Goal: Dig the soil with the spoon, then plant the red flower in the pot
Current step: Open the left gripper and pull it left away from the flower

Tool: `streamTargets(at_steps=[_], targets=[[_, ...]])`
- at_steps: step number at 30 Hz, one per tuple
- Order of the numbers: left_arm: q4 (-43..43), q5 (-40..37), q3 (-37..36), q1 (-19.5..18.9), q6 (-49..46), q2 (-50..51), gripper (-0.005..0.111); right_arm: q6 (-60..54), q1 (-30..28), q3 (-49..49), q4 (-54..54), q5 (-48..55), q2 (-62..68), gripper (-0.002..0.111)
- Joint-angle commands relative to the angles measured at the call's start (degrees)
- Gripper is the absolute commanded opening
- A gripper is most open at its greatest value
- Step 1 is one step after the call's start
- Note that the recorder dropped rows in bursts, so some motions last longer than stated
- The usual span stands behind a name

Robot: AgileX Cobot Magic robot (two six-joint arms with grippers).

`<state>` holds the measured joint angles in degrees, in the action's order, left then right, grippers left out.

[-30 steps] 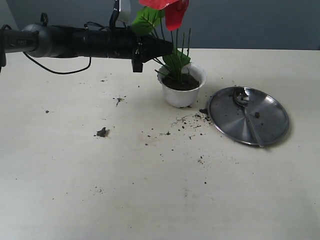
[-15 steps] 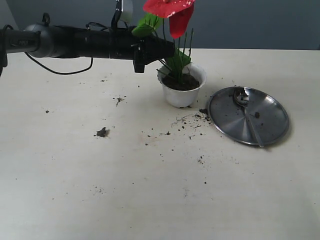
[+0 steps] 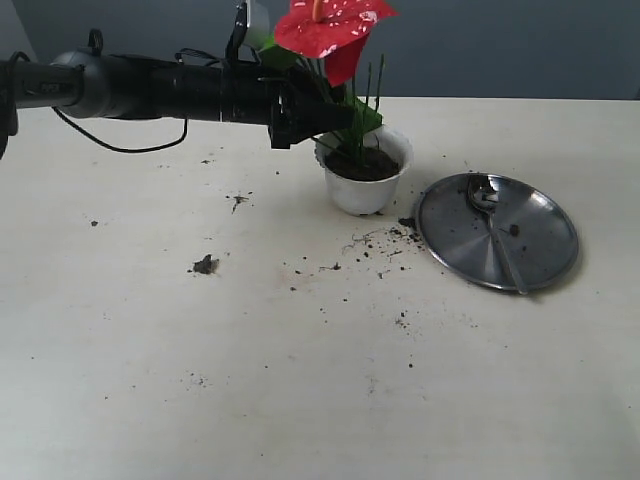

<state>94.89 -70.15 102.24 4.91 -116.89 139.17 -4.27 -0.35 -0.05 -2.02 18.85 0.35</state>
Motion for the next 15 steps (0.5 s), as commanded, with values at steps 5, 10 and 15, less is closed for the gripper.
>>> streamTargets(at_steps=[5, 10, 15], targets=[[0.57, 0.19, 0.03, 0.35, 0.45, -1.84, 0.062, -0.08, -0.21, 0.05, 0.23, -0.55, -0.35, -0.001], [-0.22, 0.19, 0.03, 0.13, 1.37, -2.17, 0.065, -0.08, -0.21, 0.05, 0.23, -0.55, -0.35, -0.001], [-0.62, 0.19, 0.03, -0.30, 1.39, -2.50, 0.065, -0.08, -0.21, 0.05, 0.23, -0.55, -0.35, -0.001]])
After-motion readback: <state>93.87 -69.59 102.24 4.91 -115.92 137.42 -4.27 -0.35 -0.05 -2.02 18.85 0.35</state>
